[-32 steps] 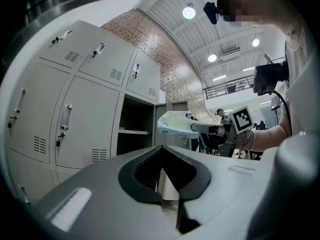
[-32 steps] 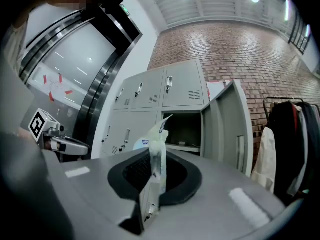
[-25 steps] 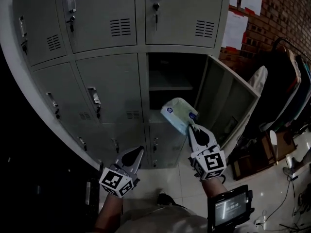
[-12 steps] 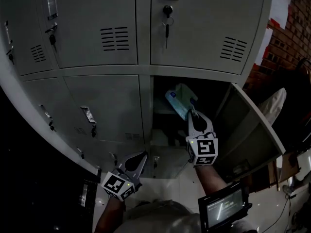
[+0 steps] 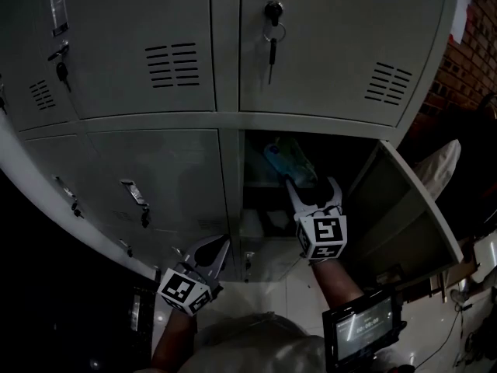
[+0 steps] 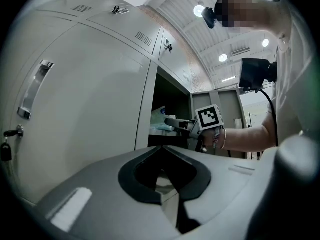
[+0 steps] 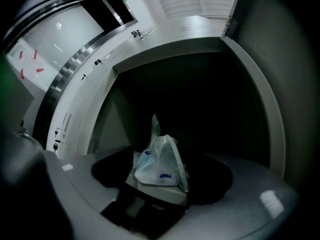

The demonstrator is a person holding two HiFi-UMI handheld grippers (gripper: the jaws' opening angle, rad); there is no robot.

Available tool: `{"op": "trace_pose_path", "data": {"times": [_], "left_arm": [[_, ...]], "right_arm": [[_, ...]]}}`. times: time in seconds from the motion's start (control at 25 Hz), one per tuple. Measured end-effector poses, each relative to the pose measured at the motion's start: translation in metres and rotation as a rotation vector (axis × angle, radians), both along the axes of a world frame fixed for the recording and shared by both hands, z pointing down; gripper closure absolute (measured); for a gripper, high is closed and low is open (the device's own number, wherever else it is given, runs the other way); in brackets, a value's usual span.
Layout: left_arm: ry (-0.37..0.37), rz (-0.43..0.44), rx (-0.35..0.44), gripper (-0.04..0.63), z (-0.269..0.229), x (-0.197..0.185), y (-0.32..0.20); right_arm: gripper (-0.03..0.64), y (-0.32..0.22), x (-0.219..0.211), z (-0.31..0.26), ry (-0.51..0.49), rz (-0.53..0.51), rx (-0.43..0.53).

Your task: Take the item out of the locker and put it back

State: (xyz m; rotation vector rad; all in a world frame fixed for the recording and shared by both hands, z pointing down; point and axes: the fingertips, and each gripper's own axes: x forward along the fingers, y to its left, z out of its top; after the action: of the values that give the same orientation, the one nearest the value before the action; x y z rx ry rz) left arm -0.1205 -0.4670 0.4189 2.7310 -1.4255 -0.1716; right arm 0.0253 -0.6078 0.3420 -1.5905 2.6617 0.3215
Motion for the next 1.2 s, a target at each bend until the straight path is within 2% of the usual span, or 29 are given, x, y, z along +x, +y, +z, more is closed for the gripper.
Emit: {"op": "trace_pose_path", "data": {"times": [0.16,0.24,0.28,0.32,0.4,0.44,0.56,0.76,1.0,1.2], "left_arm": [[-0.007,0.017,-0.005,0.594,-0.003,0.002,0.003],[-0.005,-0.004,0.000,0.594,-0.007,-0.002,0.009],[0.000,-0.020,0.007,0.594,-0.009,-0.005,0.011],[0.005,-0.034,0.013,0.594,-0.011,-0.008,0.015],[0.011,-0.047,0.020,0.594,-0.012,-0.013,0.025],[0.004,-0.046,0.027,0.593,-0.012,-0.013,0.032],[-0.048,-0.027,0.065,0.594,-0.015,-0.008,0.066],[-0.045,0.027,0.097,0.594,-0.017,-0.006,0.156],[-0.028,0.072,0.025,0.594,-0.003,-0.016,0.285],[-0.030,0.079,0.035,0.594,-0.012,-0.014,0.363]], "right_arm": [[0.180,0.019,0.002,-0.015,-0.079,-0.013,0.066],[0.181,0.035,0.001,-0.021,-0.128,-0.070,0.071],[0.199,0.045,-0.002,-0.021,-0.143,-0.109,0.064],[0.285,0.055,-0.005,-0.020,-0.148,-0.148,0.055],[0.568,0.077,-0.011,-0.013,-0.112,-0.190,0.054],[0.612,0.087,-0.014,-0.008,-0.074,-0.188,0.061],[0.614,0.124,-0.015,0.009,-0.010,-0.161,0.057],[0.614,0.221,-0.014,0.014,-0.011,-0.140,0.063],[0.614,0.360,-0.032,0.038,-0.045,-0.113,-0.018],[0.614,0.438,-0.042,0.040,-0.009,-0.135,-0.030]]}}
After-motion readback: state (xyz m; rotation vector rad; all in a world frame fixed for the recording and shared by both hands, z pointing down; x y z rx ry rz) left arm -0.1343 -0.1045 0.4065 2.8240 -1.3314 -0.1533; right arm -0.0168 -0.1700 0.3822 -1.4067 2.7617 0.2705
